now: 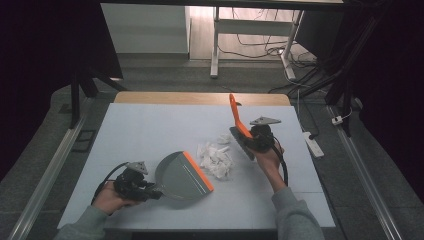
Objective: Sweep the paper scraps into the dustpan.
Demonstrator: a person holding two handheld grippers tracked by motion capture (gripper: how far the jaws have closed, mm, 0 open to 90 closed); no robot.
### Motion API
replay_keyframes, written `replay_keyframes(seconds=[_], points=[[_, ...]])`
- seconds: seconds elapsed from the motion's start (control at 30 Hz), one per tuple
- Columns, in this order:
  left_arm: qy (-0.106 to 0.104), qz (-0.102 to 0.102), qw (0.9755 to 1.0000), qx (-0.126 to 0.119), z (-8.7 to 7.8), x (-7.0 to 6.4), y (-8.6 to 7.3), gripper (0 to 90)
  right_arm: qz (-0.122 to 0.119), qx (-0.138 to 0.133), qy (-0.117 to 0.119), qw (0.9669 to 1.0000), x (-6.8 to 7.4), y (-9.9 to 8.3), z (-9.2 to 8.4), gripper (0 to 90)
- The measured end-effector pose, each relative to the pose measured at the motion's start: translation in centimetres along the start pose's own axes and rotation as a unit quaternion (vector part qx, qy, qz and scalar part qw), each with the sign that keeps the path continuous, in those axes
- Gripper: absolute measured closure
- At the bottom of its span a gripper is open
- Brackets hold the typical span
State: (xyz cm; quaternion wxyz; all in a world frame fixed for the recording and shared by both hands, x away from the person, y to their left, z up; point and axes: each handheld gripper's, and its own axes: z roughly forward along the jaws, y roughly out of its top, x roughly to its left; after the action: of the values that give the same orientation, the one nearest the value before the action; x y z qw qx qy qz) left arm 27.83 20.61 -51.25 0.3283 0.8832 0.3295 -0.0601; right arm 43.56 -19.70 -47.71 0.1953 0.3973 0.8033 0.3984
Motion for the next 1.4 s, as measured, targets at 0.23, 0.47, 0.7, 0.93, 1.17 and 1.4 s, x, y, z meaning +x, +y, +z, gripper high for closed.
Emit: replay_keyframes(seconds=[0.23, 0.47, 0.7, 0.93, 1.17, 1.4], points=[[-0.002, 0.000, 1.0000, 0.002, 0.2, 0.1, 0.2, 61.7, 0.011, 0.006, -0.013, 0.9998, -0.6, 0.4, 1.4, 69.9], [-0.005, -0.001, 1.0000, 0.002, 0.2, 0.1, 0.2, 61.8, 0.007, 0.018, -0.021, 0.9996, -1.0, 1.2, 2.8, 69.9], [-0.006, -0.001, 1.0000, 0.003, 0.2, 0.2, 0.2, 61.8, -0.005, 0.033, -0.022, 0.9992, -0.9, 1.7, 4.1, 69.9], [-0.007, -0.001, 1.0000, 0.002, 0.2, 0.2, 0.2, 61.8, -0.027, 0.048, -0.012, 0.9984, 0.3, 2.1, 5.0, 70.0], [-0.007, -0.002, 1.0000, 0.002, 0.3, 0.2, 0.2, 61.8, -0.044, 0.059, 0.010, 0.9972, 1.8, 2.1, 5.0, 70.0], [-0.007, -0.003, 1.0000, 0.002, 0.3, 0.2, 0.2, 61.8, -0.067, 0.063, 0.045, 0.9948, 4.2, 2.0, 5.0, 69.9]])
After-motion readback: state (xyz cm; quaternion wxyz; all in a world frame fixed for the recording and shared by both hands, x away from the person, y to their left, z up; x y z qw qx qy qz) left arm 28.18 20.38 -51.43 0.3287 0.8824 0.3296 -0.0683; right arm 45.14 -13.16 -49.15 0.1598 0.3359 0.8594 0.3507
